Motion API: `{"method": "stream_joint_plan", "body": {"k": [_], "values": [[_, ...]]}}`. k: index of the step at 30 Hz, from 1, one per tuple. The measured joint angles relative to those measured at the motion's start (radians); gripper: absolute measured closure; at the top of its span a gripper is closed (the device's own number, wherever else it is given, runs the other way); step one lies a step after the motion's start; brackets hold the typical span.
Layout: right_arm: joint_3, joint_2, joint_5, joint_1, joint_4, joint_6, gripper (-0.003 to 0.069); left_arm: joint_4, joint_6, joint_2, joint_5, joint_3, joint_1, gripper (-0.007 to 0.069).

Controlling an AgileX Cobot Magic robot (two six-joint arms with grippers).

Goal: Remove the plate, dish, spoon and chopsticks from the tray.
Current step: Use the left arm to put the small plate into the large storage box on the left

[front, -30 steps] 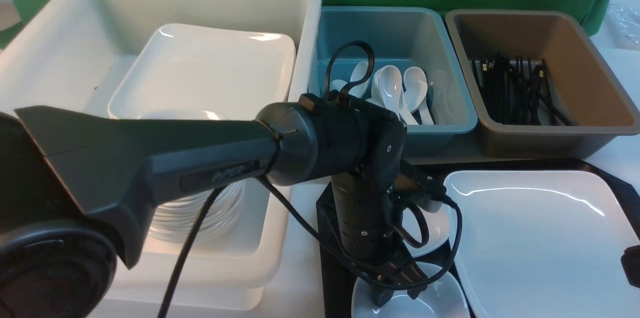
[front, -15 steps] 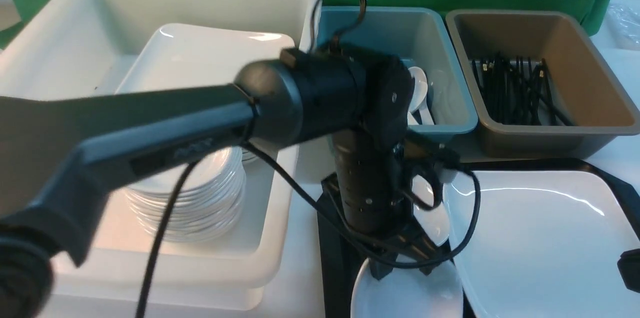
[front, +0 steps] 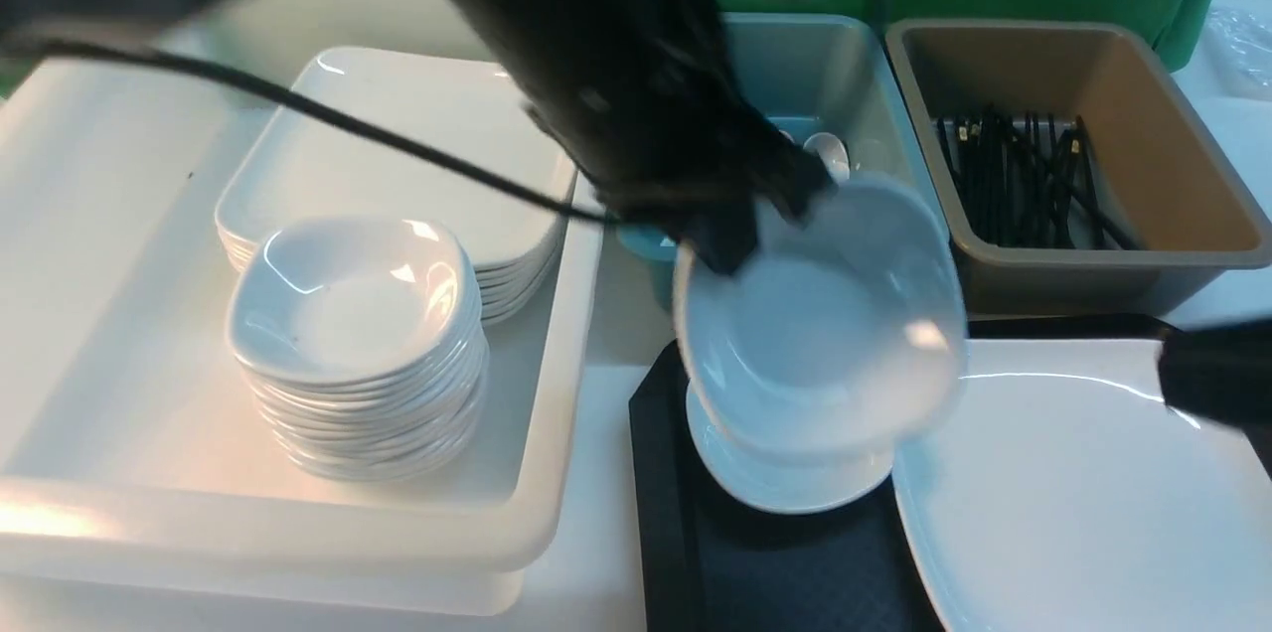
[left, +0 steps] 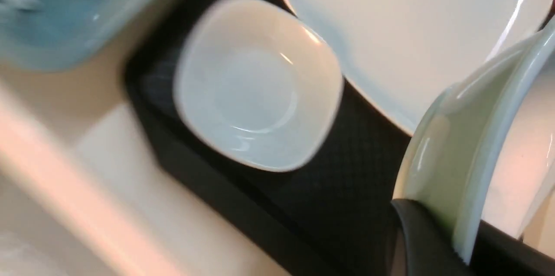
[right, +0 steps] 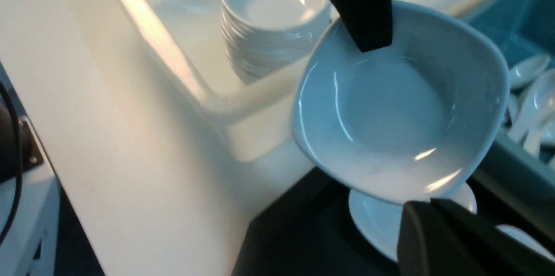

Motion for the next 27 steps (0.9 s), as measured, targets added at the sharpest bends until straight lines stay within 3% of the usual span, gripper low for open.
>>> {"method": "stream_joint_plan", "body": {"k": [5,12,14,19,27], "values": [[-0.117,0.17,0.004,0.066,0.105,-0.071,0.0624,-0.102,0.027,-0.13,-0.005,0.084,0.264,0.0592],[-0.259,0.379,-0.062,0.27,0.064,-0.057,0.0628,-0.264,0.08,-0.27,-0.099,0.385,0.627,0.0592],[-0.295,0.435,-0.108,0.325,0.038,-0.041,0.0628,-0.293,0.081,-0.287,-0.142,0.463,0.686,0.0592],[-0.398,0.588,-0.181,0.443,-0.043,-0.008,0.0628,-0.318,0.082,-0.295,-0.249,0.646,0.758,0.0592],[-0.461,0.693,-0.193,0.475,-0.104,0.057,0.0628,-0.362,0.082,-0.295,-0.326,0.745,0.759,0.0582]]}}
